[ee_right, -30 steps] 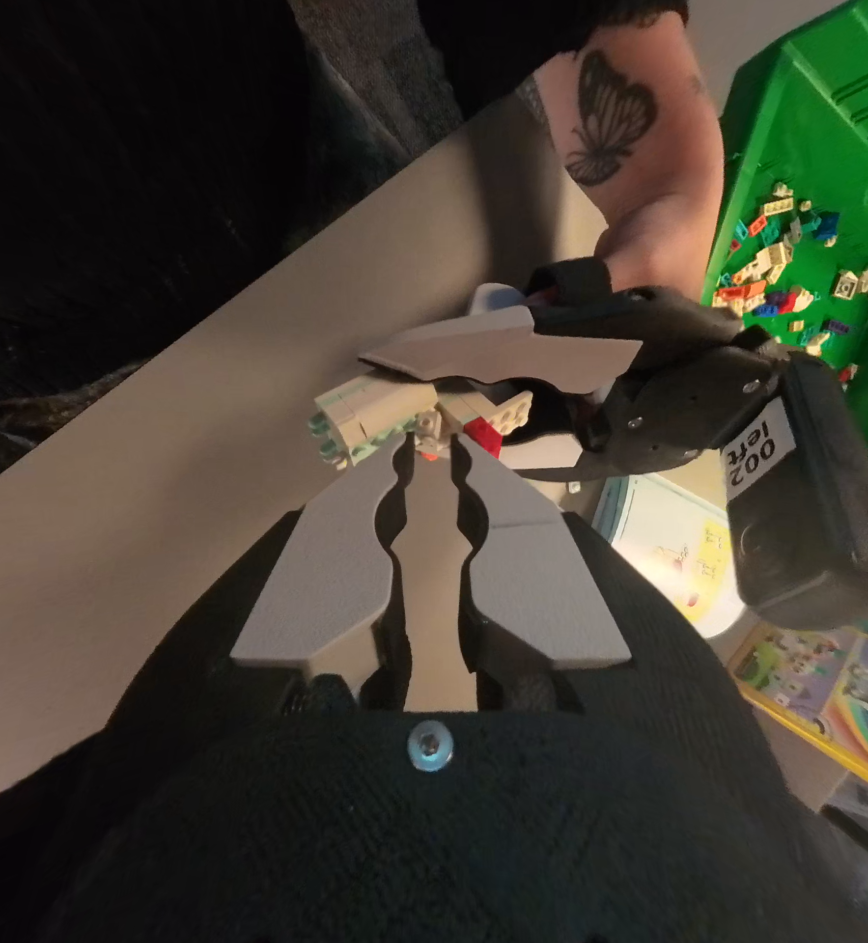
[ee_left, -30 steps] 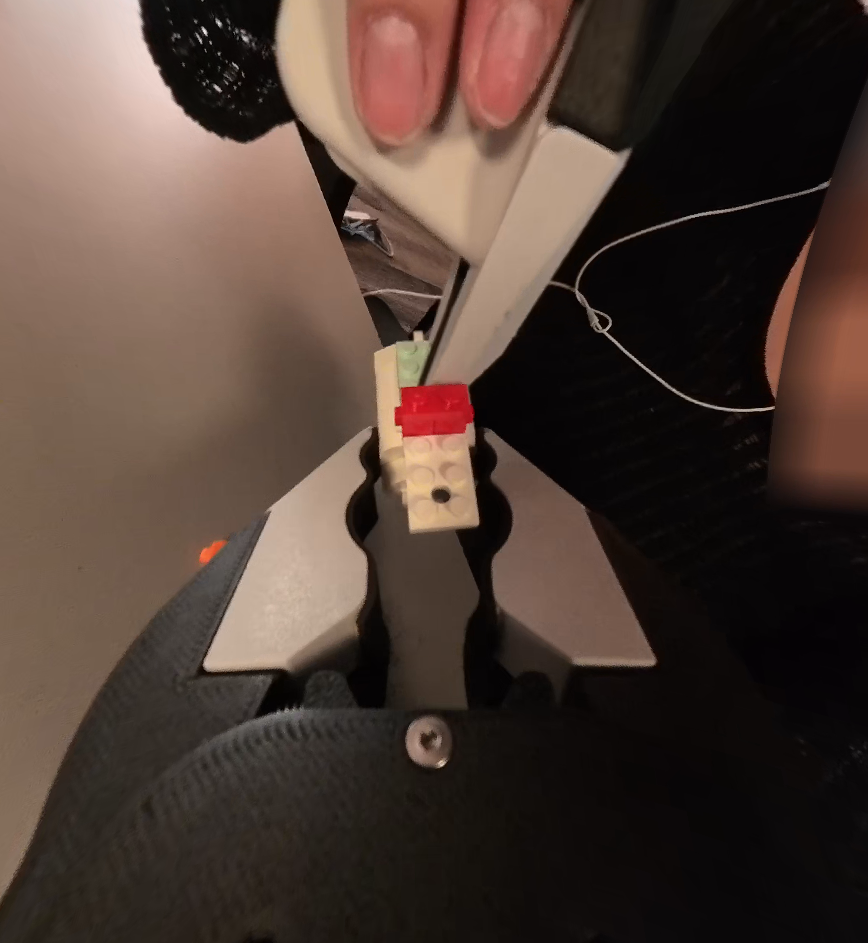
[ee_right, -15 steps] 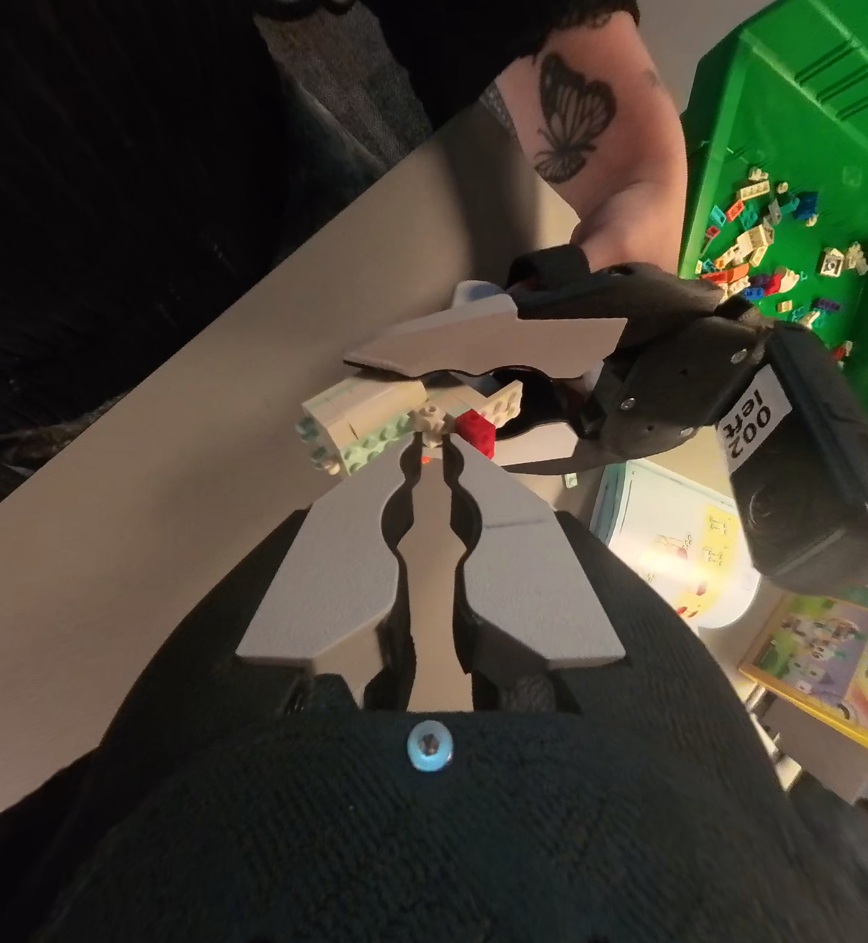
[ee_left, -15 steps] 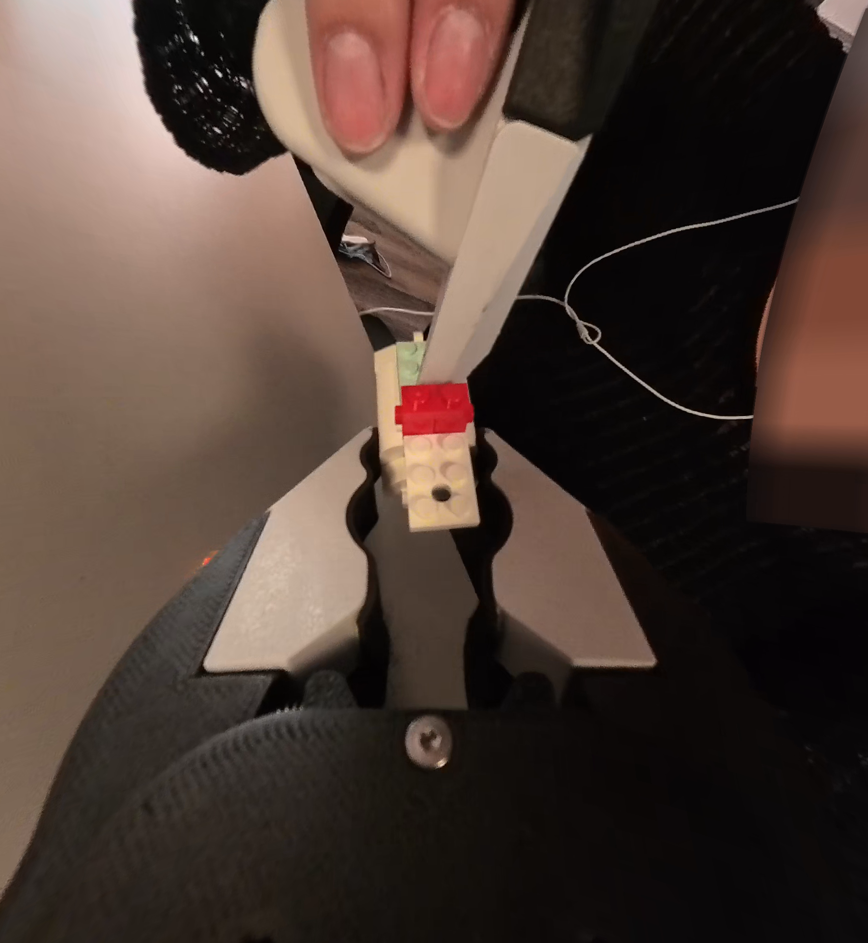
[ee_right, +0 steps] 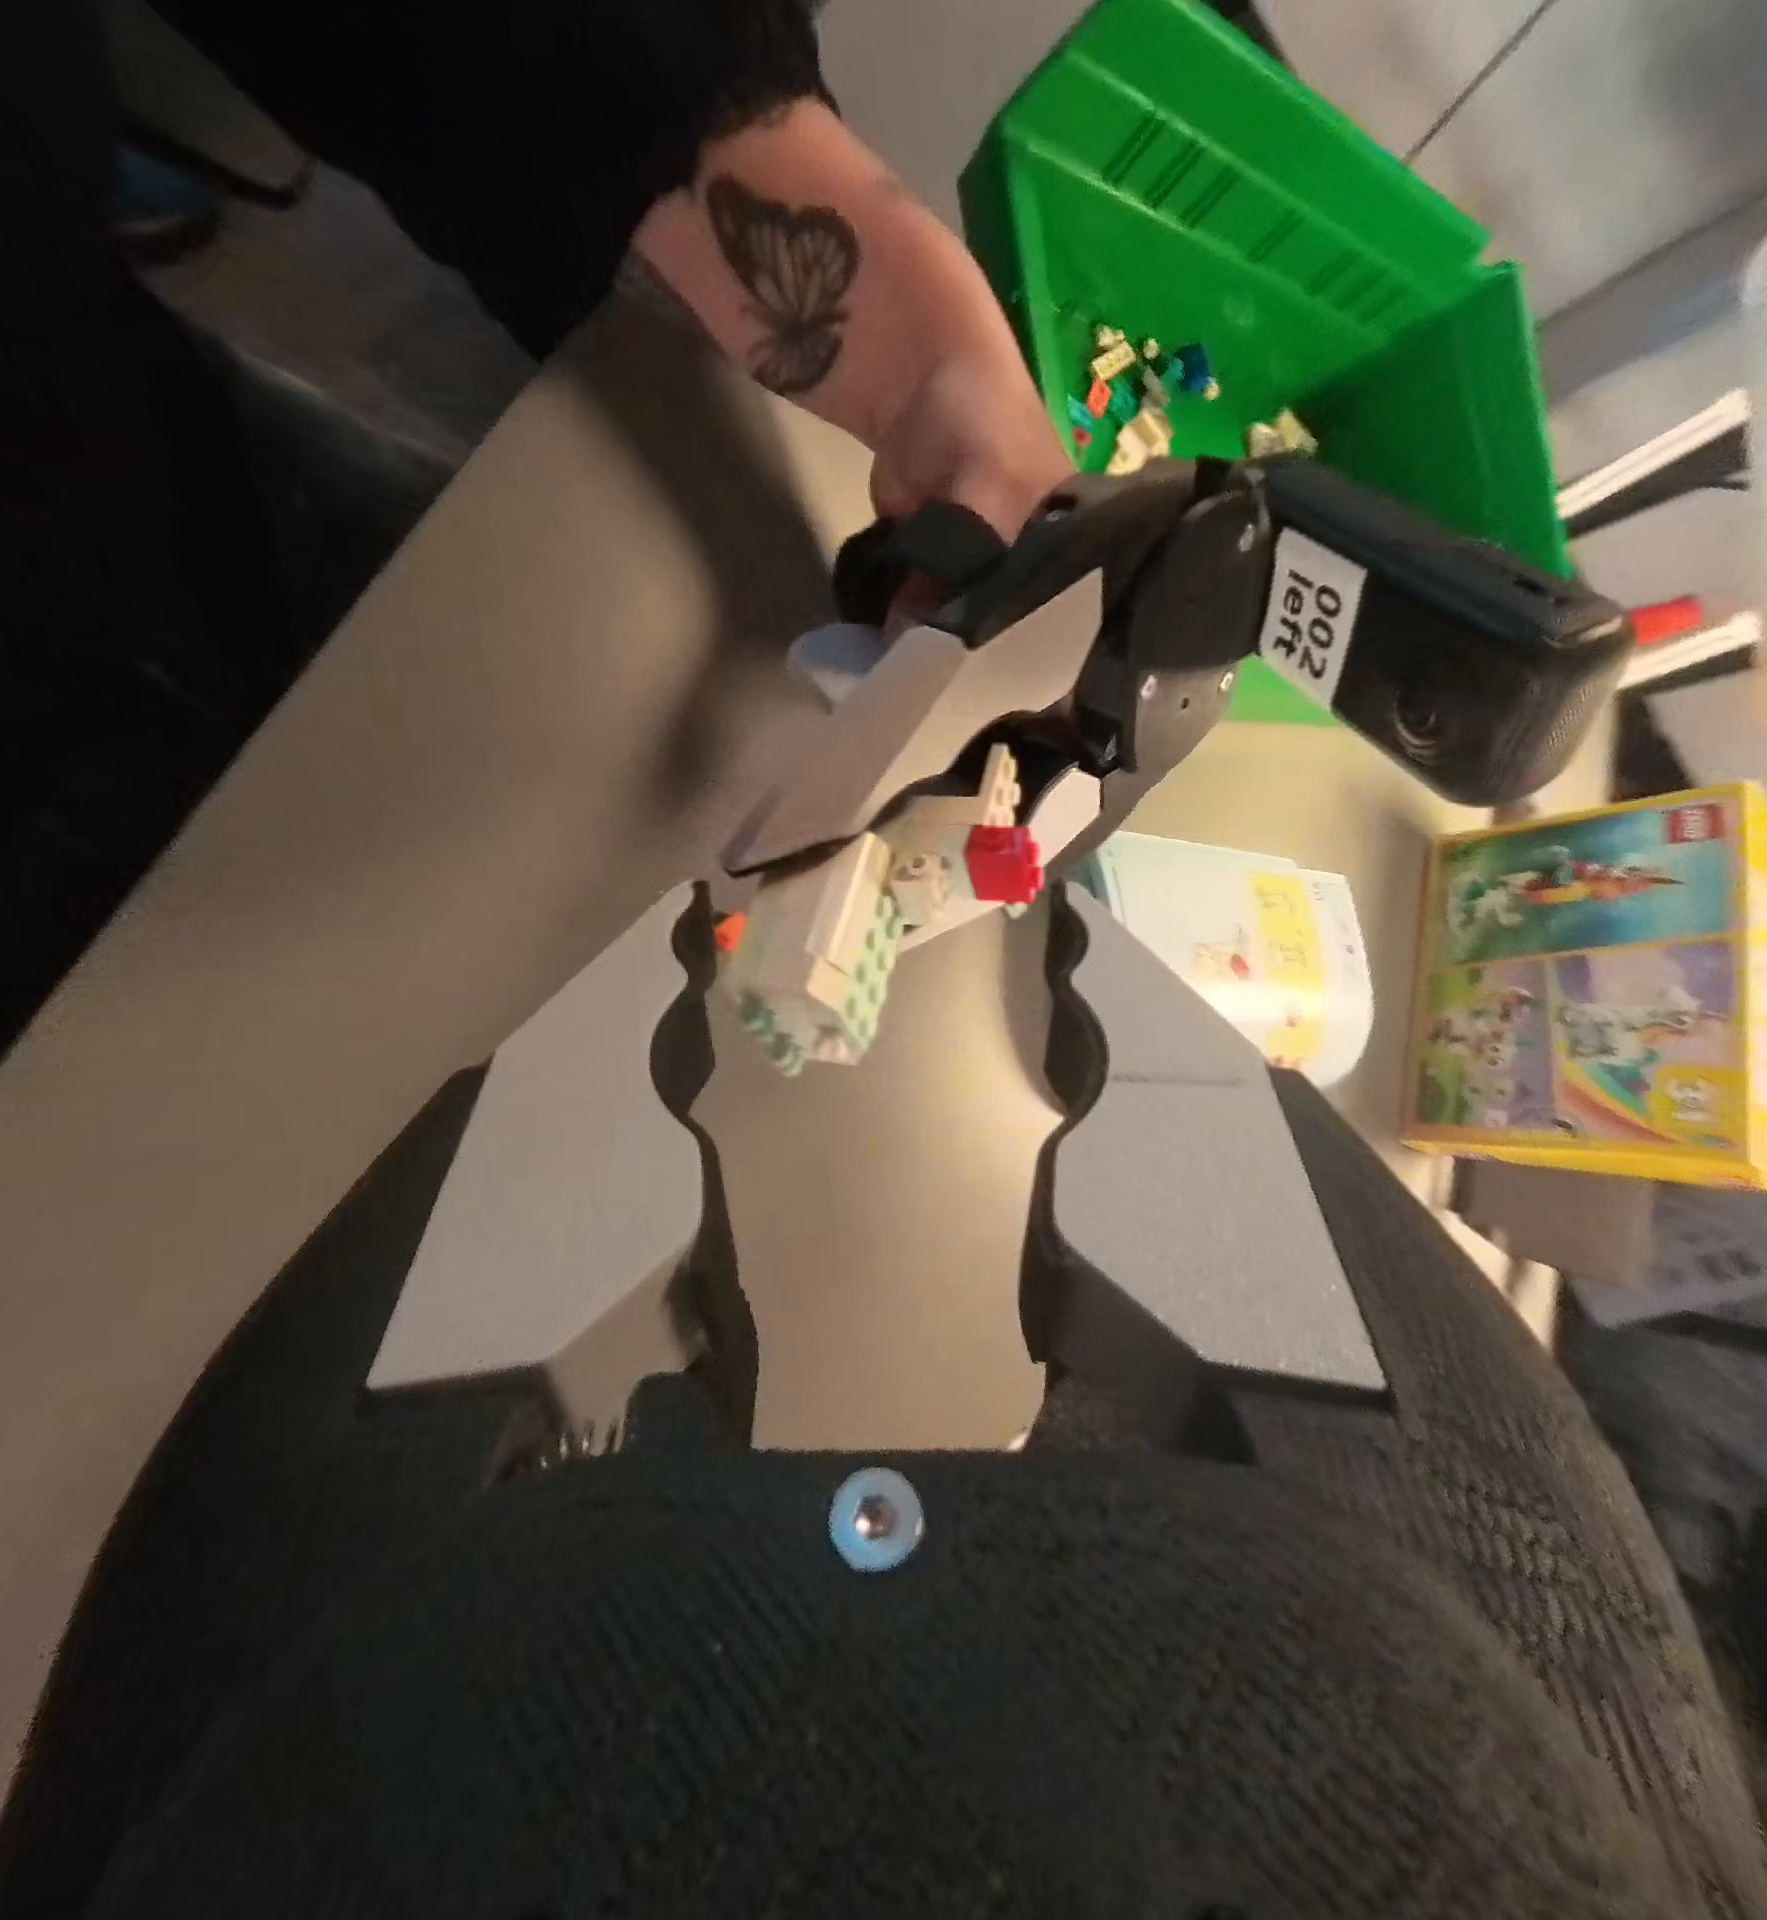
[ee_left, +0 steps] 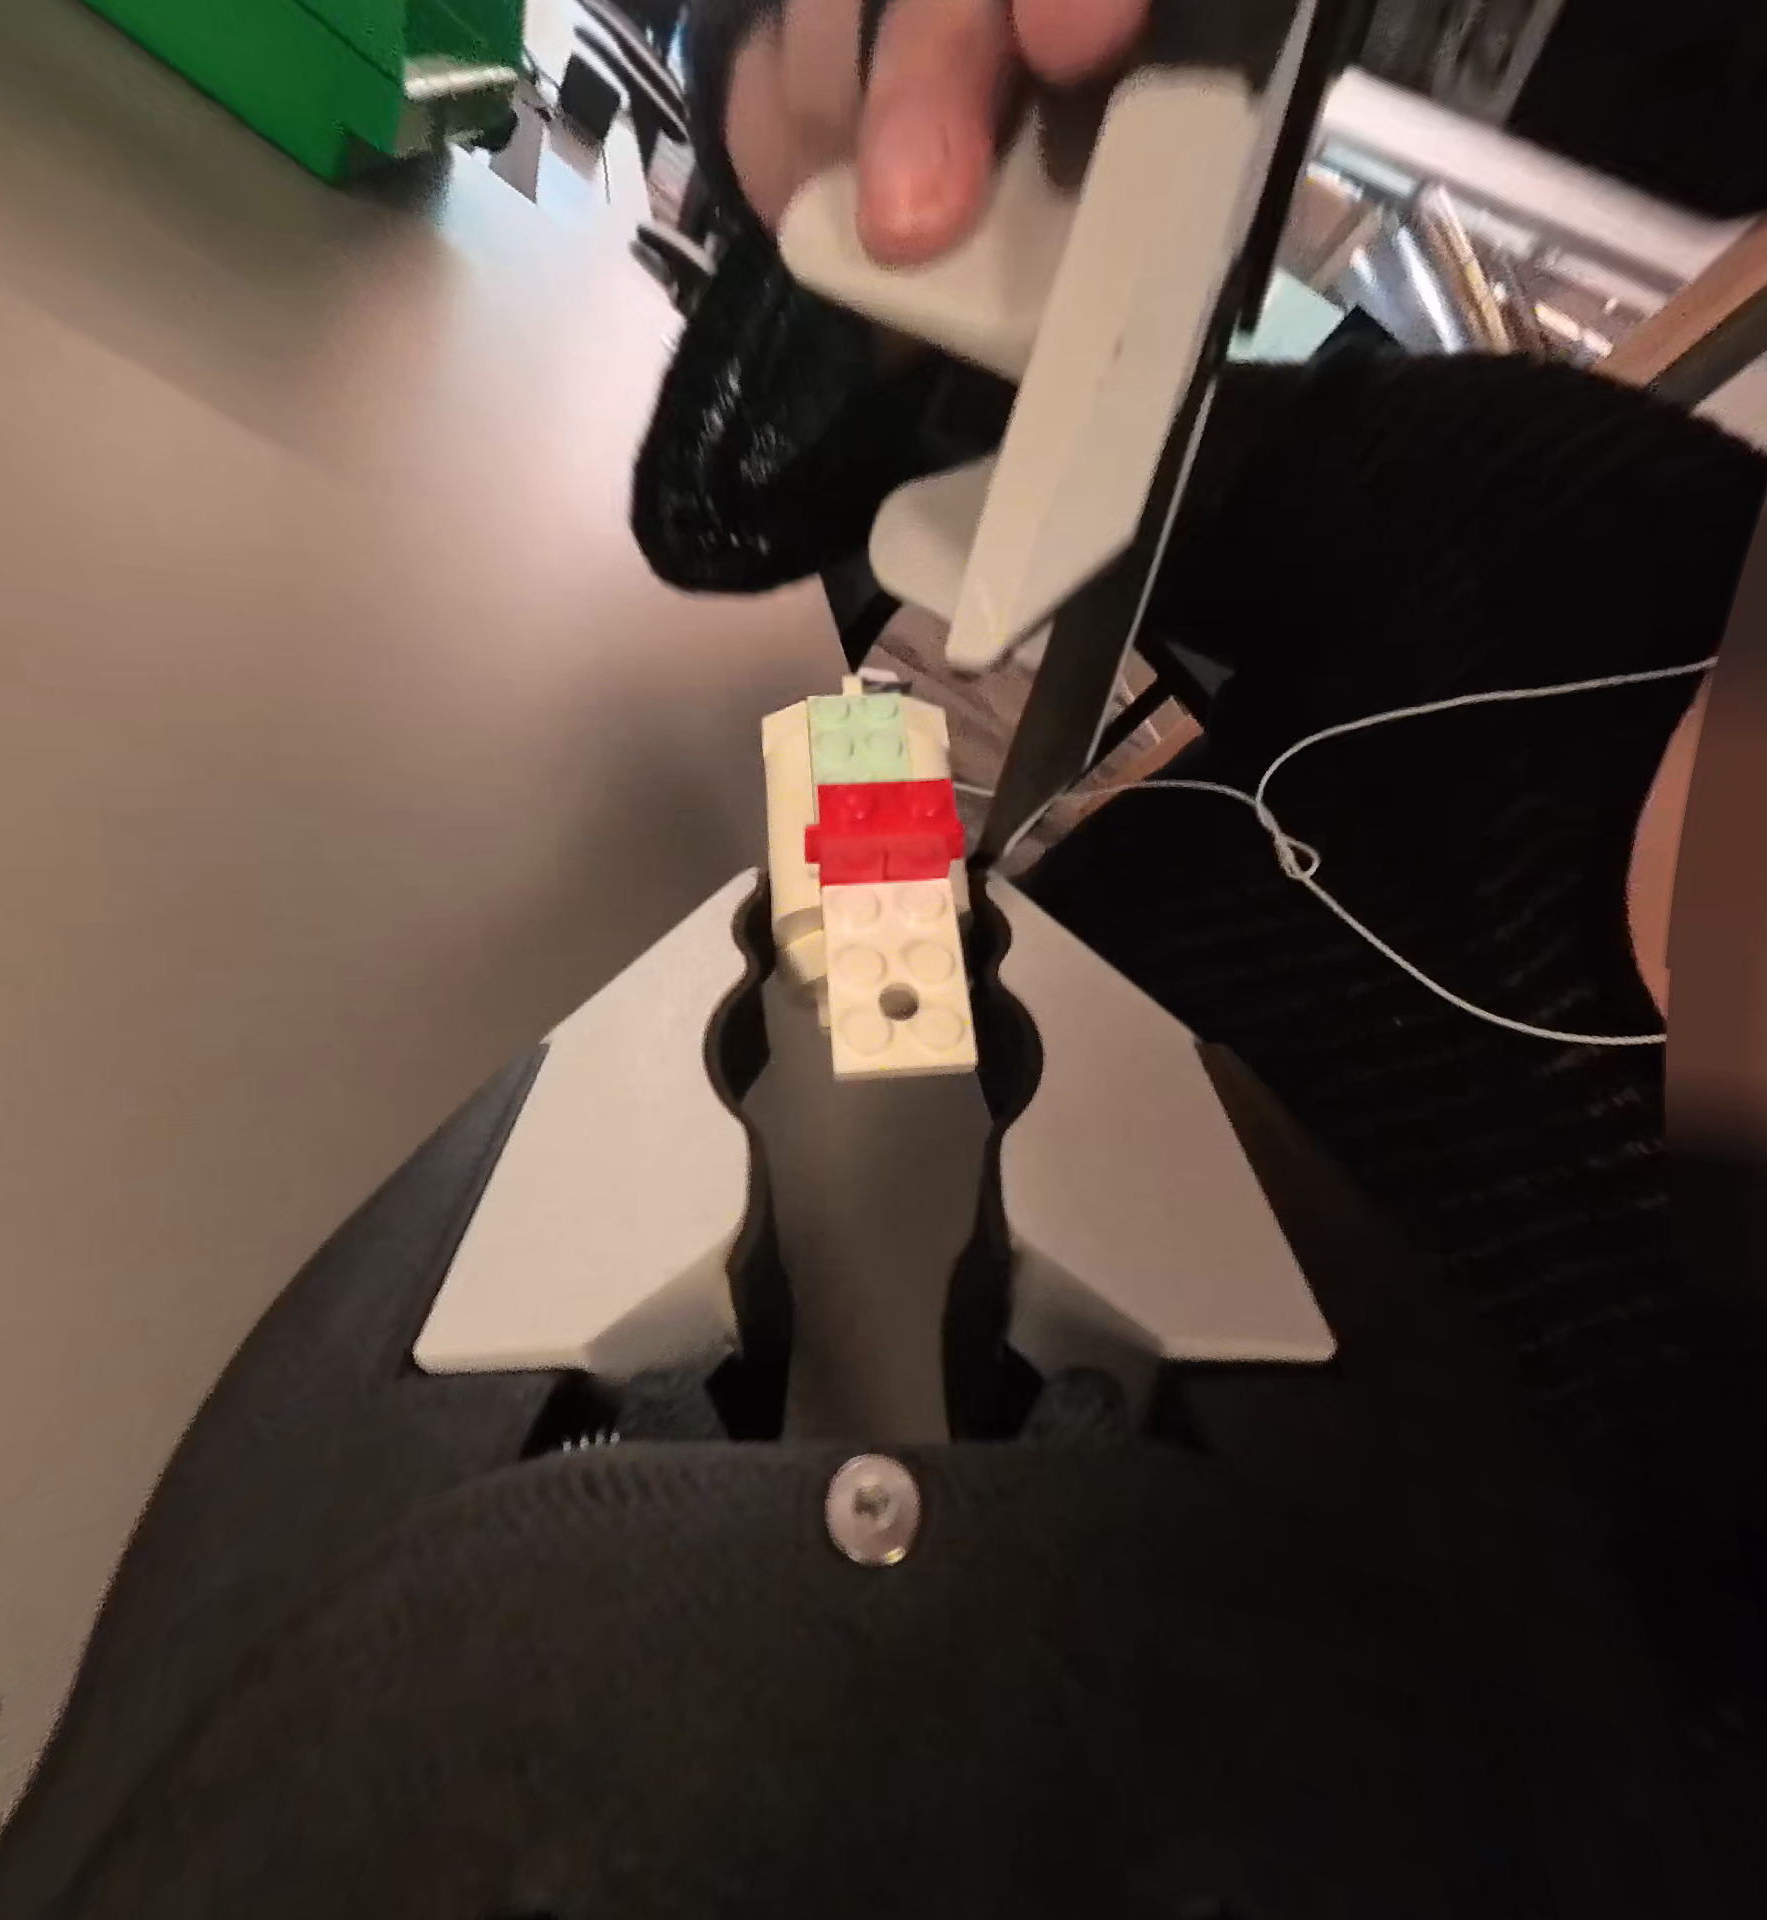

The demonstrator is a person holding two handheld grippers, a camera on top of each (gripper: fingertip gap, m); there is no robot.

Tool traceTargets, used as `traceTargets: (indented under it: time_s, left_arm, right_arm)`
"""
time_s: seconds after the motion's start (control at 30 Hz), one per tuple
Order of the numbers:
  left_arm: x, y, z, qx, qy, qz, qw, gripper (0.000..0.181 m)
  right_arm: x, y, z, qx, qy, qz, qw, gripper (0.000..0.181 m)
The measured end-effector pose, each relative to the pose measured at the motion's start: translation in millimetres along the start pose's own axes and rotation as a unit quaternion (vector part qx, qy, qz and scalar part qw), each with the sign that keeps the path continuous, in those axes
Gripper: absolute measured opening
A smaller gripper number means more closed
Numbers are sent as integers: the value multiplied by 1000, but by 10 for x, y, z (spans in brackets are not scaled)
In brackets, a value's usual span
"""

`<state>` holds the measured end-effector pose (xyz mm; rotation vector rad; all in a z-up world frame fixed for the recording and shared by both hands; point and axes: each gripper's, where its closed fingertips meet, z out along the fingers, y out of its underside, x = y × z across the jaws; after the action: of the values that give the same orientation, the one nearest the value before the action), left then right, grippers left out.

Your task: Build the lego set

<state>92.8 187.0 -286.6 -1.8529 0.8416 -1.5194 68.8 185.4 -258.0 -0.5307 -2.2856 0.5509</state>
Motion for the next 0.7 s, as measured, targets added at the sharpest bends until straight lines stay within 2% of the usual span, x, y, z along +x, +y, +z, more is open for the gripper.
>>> traceTargets:
  time_s: [0.23, 0.4, 0.57, 0.7]
  left_arm:
    - [-68, -30, -42, 16, -11, -23, 1000, 35]
    - [-50, -26, -22, 14, -3, -26, 1000, 35]
    - [-46, -10, -15, 9, -2, -28, 1000, 35]
    - [-64, 25, 9, -2, -7, -32, 999, 35]
  right_arm:
    - [23, 138, 178, -65, 110, -84, 988, 50]
    - [34, 160, 244, -81, 122, -109, 983, 47]
    - [54, 163, 245, -84, 129, -115, 981, 35]
    - [16, 184, 256, -89, 123, -123, 981, 34]
